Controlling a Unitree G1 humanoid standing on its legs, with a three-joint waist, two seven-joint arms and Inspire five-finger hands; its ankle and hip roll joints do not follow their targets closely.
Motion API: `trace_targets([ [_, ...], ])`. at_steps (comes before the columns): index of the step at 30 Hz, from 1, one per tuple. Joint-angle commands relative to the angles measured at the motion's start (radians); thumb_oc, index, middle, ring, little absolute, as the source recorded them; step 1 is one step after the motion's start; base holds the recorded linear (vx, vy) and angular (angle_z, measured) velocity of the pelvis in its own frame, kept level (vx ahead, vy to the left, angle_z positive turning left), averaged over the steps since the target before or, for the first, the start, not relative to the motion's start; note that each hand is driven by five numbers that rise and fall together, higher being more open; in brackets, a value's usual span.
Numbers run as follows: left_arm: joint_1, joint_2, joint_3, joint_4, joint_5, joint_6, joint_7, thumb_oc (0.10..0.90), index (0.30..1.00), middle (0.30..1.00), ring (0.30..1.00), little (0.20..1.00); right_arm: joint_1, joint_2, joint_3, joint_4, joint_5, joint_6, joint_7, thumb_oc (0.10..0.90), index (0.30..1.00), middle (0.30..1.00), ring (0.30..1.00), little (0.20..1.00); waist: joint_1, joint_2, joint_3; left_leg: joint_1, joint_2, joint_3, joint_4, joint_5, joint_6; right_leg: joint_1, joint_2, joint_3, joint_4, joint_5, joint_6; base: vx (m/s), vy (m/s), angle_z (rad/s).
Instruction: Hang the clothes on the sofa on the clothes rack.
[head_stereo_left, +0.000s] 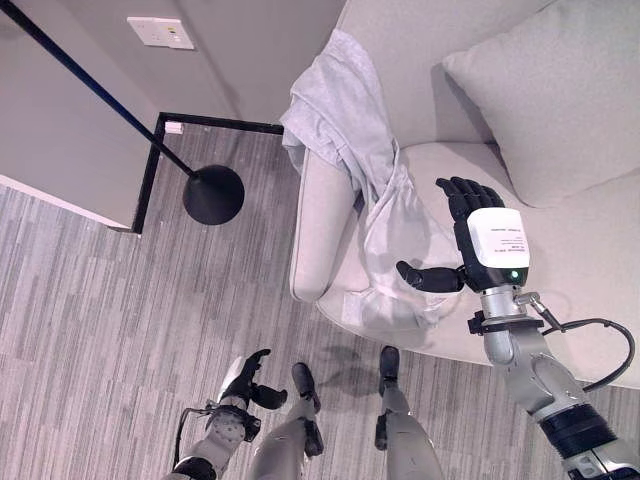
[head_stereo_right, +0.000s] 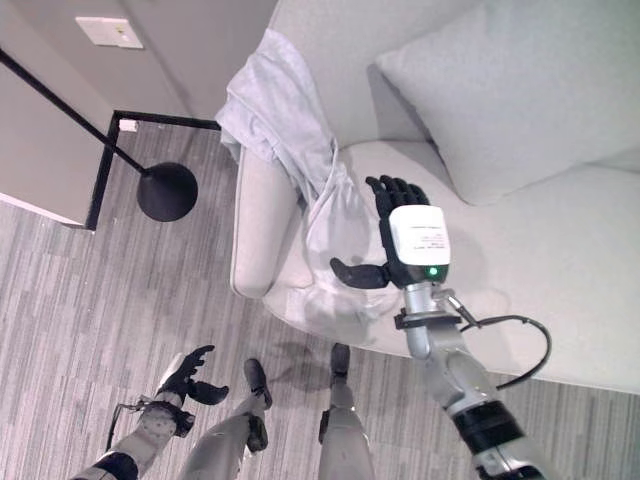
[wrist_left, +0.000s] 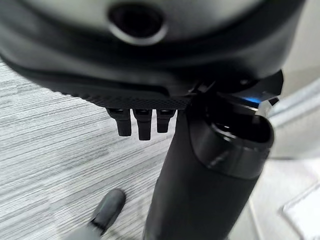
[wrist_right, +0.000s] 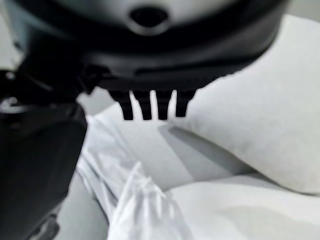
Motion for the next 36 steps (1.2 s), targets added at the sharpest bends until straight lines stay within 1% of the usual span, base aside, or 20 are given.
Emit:
trace_targets([
  [1, 0.023, 0.041, -0.022, 0.037, 0.015, -0.022, 0.029, 0.800, 0.900, 0.900, 0.900, 0.900, -0.133, 0.025, -0.029, 0.064, 0.126, -0.035, -0.111, 0.800, 0.900, 0.900, 0.900, 0.900, 0.047, -0.019, -0.057, -0.033, 0.096, -0.018, 0.128, -0.096, -0.107, 0.085, -0.134, -0.037, 0.043, -0.055, 0.107, 0.01, -0.034, 0.00],
  [2, 0.022, 0.041, -0.021, 0.037, 0.015, -0.022, 0.029, 0.800, 0.900, 0.900, 0.900, 0.900, -0.139, 0.026, -0.025, 0.072, 0.128, -0.037, -0.114, 0.800, 0.900, 0.900, 0.900, 0.900, 0.045, -0.019, -0.056, -0.035, 0.097, -0.018, 0.129, -0.096, -0.107, 0.085, -0.133, -0.037, 0.043, -0.055, 0.107, 0.01, -0.031, -0.01],
  [7, 0.027, 0.050, -0.026, 0.057, 0.010, -0.024, 0.025, 0.800, 0.900, 0.900, 0.900, 0.900, -0.225, 0.035, -0.028, 0.207, 0.234, -0.049, -0.131, 0.800, 0.900, 0.900, 0.900, 0.900, 0.069, -0.013, -0.064, -0.046, 0.096, -0.031, 0.137, -0.099, -0.107, 0.086, -0.132, -0.042, 0.041, -0.058, 0.104, 0.02, -0.023, 0.07],
  [12, 0.028, 0.059, -0.026, 0.068, 0.005, -0.024, 0.026, 0.800, 0.900, 0.900, 0.900, 0.900, -0.278, 0.010, -0.034, 0.270, 0.258, -0.043, -0.146, 0.800, 0.900, 0.900, 0.900, 0.900, 0.083, -0.008, -0.066, -0.049, 0.096, -0.038, 0.139, -0.099, -0.108, 0.085, -0.133, -0.044, 0.044, -0.060, 0.104, 0.01, -0.007, 0.04],
  [15, 0.018, 0.068, -0.039, 0.057, 0.002, -0.030, 0.026, 0.800, 0.900, 0.900, 0.900, 0.900, -0.317, 0.006, -0.024, 0.322, 0.297, -0.053, -0.141, 0.800, 0.900, 0.900, 0.900, 0.900, 0.092, -0.003, -0.063, -0.055, 0.093, -0.040, 0.141, -0.097, -0.108, 0.081, -0.135, -0.044, 0.046, -0.059, 0.103, 0.00, -0.002, 0.01],
  [18, 0.004, 0.080, -0.052, 0.042, -0.008, -0.038, 0.023, 0.800, 0.900, 0.900, 0.900, 0.900, -0.365, 0.002, 0.009, 0.396, 0.334, -0.062, -0.114, 0.800, 0.900, 0.900, 0.900, 0.900, 0.100, 0.001, -0.055, -0.065, 0.091, -0.048, 0.145, -0.095, -0.107, 0.072, -0.136, -0.041, 0.049, -0.058, 0.103, 0.00, 0.000, 0.00],
  [20, -0.008, 0.089, -0.070, 0.029, -0.010, -0.048, 0.019, 0.800, 0.900, 0.900, 0.900, 0.900, -0.411, 0.000, 0.056, 0.473, 0.370, -0.076, -0.074, 0.800, 0.900, 0.900, 0.900, 0.900, 0.108, 0.004, -0.047, -0.073, 0.088, -0.051, 0.149, -0.094, -0.107, 0.067, -0.138, -0.042, 0.049, -0.057, 0.104, 0.00, 0.000, 0.00],
  [22, -0.010, 0.093, -0.077, 0.025, -0.010, -0.050, 0.017, 0.800, 0.900, 0.900, 0.900, 0.900, -0.431, 0.001, 0.071, 0.495, 0.385, -0.081, -0.059, 0.800, 0.900, 0.900, 0.900, 0.900, 0.110, 0.005, -0.044, -0.076, 0.088, -0.052, 0.150, -0.094, -0.106, 0.064, -0.139, -0.040, 0.050, -0.056, 0.104, 0.00, 0.003, 0.02],
  [23, -0.018, 0.108, -0.086, 0.021, -0.020, -0.055, 0.016, 0.800, 0.900, 0.900, 0.900, 0.900, -0.480, -0.002, 0.125, 0.573, 0.416, -0.093, -0.020, 0.800, 0.900, 0.900, 0.900, 0.900, 0.116, 0.007, -0.033, -0.082, 0.085, -0.055, 0.150, -0.089, -0.106, 0.063, -0.141, -0.044, 0.051, -0.055, 0.104, 0.01, 0.009, 0.07],
  [25, -0.025, 0.122, -0.096, 0.021, -0.031, -0.061, 0.019, 0.800, 0.900, 0.900, 0.900, 0.900, -0.531, 0.000, 0.166, 0.639, 0.443, -0.097, 0.007, 0.800, 0.900, 0.900, 0.900, 0.900, 0.129, 0.014, -0.018, -0.093, 0.081, -0.062, 0.149, -0.080, -0.106, 0.056, -0.143, -0.048, 0.053, -0.051, 0.105, 0.02, 0.003, 0.11],
  [30, -0.041, 0.149, -0.106, 0.005, -0.045, -0.075, 0.034, 0.800, 0.900, 0.900, 0.900, 0.900, -0.619, -0.019, 0.214, 0.727, 0.449, -0.094, 0.012, 0.800, 0.900, 0.900, 0.900, 0.900, 0.148, 0.027, -0.001, -0.123, 0.068, -0.072, 0.140, -0.065, -0.106, 0.029, -0.149, -0.050, 0.052, -0.042, 0.108, 0.01, 0.002, 0.09],
  [33, -0.053, 0.168, -0.131, -0.019, -0.031, -0.088, 0.049, 0.800, 0.900, 0.900, 0.900, 0.900, -0.692, -0.029, 0.239, 0.792, 0.457, -0.093, 0.006, 0.800, 0.900, 0.900, 0.900, 0.900, 0.162, 0.038, 0.011, -0.155, 0.062, -0.074, 0.138, -0.056, -0.106, -0.004, -0.153, -0.046, 0.054, -0.034, 0.112, -0.01, 0.009, 0.06],
  [34, -0.053, 0.168, -0.131, -0.019, -0.031, -0.088, 0.049, 0.800, 0.900, 0.900, 0.900, 0.900, -0.692, -0.029, 0.240, 0.792, 0.457, -0.093, 0.006, 0.800, 0.900, 0.900, 0.900, 0.900, 0.162, 0.038, 0.011, -0.155, 0.062, -0.074, 0.138, -0.056, -0.106, -0.004, -0.153, -0.046, 0.054, -0.034, 0.112, -0.02, 0.026, 0.03],
  [35, -0.055, 0.177, -0.147, -0.038, -0.027, -0.092, 0.053, 0.800, 0.900, 0.900, 0.900, 0.900, -0.737, -0.024, 0.247, 0.832, 0.476, -0.092, 0.005, 0.800, 0.900, 0.900, 0.900, 0.900, 0.174, 0.048, 0.020, -0.181, 0.058, -0.074, 0.140, -0.053, -0.104, -0.024, -0.155, -0.043, 0.053, -0.030, 0.114, -0.03, 0.032, 0.06],
  [36, -0.056, 0.178, -0.150, -0.041, -0.028, -0.092, 0.056, 0.800, 0.900, 0.900, 0.900, 0.900, -0.751, -0.016, 0.248, 0.850, 0.490, -0.093, 0.009, 0.800, 0.900, 0.900, 0.900, 0.900, 0.180, 0.053, 0.023, -0.193, 0.057, -0.075, 0.142, -0.052, -0.103, -0.035, -0.155, -0.042, 0.053, -0.028, 0.116, -0.03, 0.041, 0.03],
])
